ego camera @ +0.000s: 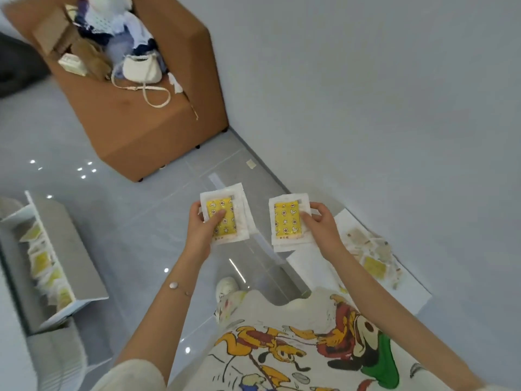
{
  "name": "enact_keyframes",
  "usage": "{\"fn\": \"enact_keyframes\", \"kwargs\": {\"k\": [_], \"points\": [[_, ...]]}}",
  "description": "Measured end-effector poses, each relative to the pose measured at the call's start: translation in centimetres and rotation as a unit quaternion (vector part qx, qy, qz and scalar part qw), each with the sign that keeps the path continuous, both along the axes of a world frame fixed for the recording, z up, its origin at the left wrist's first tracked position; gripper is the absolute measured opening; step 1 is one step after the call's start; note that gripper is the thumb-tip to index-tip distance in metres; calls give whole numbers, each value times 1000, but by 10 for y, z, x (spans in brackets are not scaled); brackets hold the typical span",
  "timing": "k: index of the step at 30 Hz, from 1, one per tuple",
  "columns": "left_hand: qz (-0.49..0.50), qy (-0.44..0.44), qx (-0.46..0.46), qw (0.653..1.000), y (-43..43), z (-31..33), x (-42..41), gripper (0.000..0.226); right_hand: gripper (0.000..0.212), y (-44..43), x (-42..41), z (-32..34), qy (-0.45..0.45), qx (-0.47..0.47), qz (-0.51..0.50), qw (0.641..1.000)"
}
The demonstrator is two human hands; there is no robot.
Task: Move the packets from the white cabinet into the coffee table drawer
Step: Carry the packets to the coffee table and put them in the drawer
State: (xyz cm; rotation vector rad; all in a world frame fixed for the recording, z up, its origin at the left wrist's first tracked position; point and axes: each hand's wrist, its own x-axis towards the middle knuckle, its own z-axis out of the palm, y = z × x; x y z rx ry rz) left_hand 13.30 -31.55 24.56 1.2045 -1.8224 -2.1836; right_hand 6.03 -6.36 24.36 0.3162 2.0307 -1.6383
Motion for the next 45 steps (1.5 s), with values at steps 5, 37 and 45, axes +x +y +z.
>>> {"fn": "enact_keyframes", "kwargs": {"k": [5, 37, 45], "points": [[79, 12, -14, 997, -106, 17, 24, 38, 25, -123, -19, 18, 19, -2, 83, 996], [672, 72, 76, 733, -438, 10, 67, 45, 23, -707, -130, 43, -6, -42, 522, 852], [780, 90, 88, 614, -472, -15, 125, 40, 29, -840, -85, 21, -44, -21, 574, 818]]}}
